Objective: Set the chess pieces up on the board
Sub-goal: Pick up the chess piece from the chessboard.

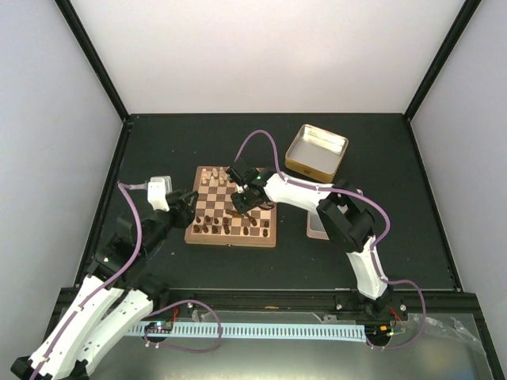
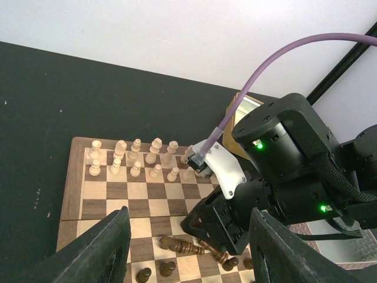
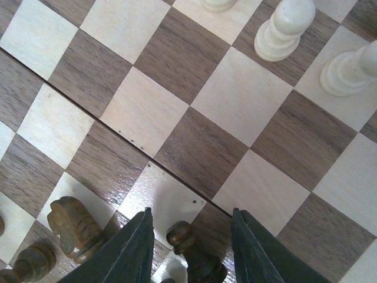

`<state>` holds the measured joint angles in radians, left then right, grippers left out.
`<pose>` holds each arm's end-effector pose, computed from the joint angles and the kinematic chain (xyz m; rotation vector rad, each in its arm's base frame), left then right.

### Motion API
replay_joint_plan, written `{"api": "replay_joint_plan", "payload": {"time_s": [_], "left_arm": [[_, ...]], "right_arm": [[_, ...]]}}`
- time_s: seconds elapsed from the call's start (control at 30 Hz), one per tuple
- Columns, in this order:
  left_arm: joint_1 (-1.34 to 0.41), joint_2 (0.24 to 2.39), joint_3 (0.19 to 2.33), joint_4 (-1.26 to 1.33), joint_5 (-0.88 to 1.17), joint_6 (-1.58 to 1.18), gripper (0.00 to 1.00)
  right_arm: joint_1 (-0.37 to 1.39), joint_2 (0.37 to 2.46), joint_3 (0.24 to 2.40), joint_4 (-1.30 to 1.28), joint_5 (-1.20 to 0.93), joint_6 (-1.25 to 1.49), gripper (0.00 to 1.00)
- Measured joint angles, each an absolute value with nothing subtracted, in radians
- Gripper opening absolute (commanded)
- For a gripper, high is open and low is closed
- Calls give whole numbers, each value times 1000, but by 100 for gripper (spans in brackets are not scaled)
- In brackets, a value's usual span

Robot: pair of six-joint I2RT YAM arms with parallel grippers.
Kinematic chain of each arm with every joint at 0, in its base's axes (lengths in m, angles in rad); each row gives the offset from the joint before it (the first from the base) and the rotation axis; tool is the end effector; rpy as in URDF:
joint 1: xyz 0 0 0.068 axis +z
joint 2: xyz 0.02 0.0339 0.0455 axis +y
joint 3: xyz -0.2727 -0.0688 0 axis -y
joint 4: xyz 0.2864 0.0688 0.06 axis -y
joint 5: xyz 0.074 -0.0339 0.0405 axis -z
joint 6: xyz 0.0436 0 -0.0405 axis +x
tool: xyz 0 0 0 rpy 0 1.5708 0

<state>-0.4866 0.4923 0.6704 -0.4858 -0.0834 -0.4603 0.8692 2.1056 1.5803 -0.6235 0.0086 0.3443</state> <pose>0.1457 -0.0729 0.3166 -0.0333 1.9173 -0.5681 0.3133 0.3702 0.1491 -0.7166 2.6772 0.3287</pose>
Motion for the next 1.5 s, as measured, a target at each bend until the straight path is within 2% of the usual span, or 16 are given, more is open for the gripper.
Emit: {"api": "replay_joint_plan", "payload": {"time_s": [0.23, 0.43, 0.53, 0.87, 1.13, 1.5], "left_arm": [[-487, 493, 670, -486, -83, -461, 57], [-487, 493, 670, -485, -83, -461, 57], [-487, 493, 670, -485, -83, -461, 57], [-487, 501, 667, -483, -82, -465, 57], [-487, 514, 664, -478, -80, -466, 57], [-487, 519, 664, -477, -74, -466, 58]], "right_arm": [[869, 2104, 1579, -634, -1, 307, 37], [869, 2091, 1563, -645, -1, 288, 27], [869, 2084, 1552, -651, 0, 286, 24], [870, 2059, 1515, -646, 33, 287, 26], [870, 2041, 1483, -633, 49, 287, 19], [870, 2043, 1483, -608, 50, 266, 18]]}}
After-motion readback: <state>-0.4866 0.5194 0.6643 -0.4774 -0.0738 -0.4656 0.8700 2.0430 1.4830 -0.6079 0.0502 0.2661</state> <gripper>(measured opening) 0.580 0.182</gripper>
